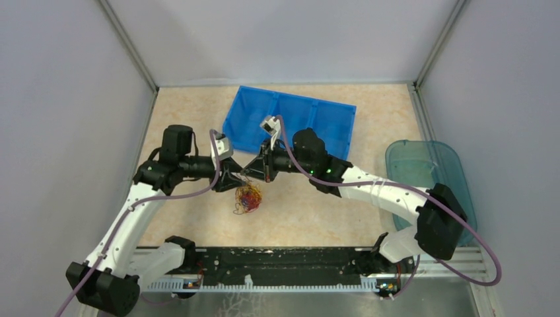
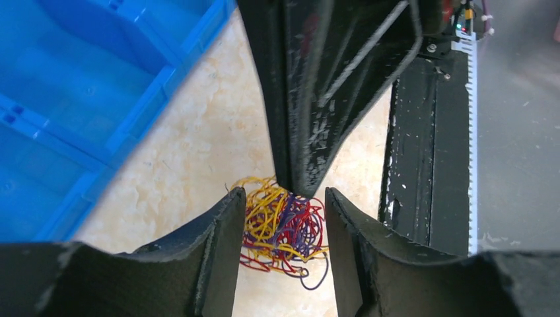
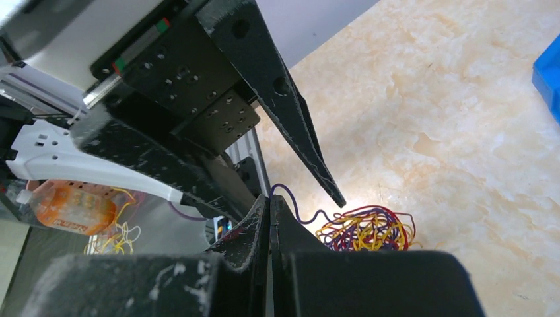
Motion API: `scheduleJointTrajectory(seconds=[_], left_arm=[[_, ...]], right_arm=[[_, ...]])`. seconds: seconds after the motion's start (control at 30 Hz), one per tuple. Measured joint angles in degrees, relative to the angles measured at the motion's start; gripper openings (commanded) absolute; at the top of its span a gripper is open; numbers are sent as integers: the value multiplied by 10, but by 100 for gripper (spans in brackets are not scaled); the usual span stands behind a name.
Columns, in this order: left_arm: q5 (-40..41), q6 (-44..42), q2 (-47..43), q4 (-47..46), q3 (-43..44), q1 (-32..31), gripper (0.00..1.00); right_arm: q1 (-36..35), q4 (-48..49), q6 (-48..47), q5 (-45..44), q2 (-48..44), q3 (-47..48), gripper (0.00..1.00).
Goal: Untangle the cables
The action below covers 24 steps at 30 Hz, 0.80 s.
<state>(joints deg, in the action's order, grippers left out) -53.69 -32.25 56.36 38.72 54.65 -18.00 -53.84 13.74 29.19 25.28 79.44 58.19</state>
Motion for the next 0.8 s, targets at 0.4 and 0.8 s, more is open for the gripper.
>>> scheduleJointTrajectory(seconds=[0.4,0.8], left_arm=[[-58,-115,-30,88,14,0,26],[-55,-89,-24,79,31,0,0]], right_arm=[[0,2,7,31,-15,0,0],[0,6,19,46,-19,0,41]])
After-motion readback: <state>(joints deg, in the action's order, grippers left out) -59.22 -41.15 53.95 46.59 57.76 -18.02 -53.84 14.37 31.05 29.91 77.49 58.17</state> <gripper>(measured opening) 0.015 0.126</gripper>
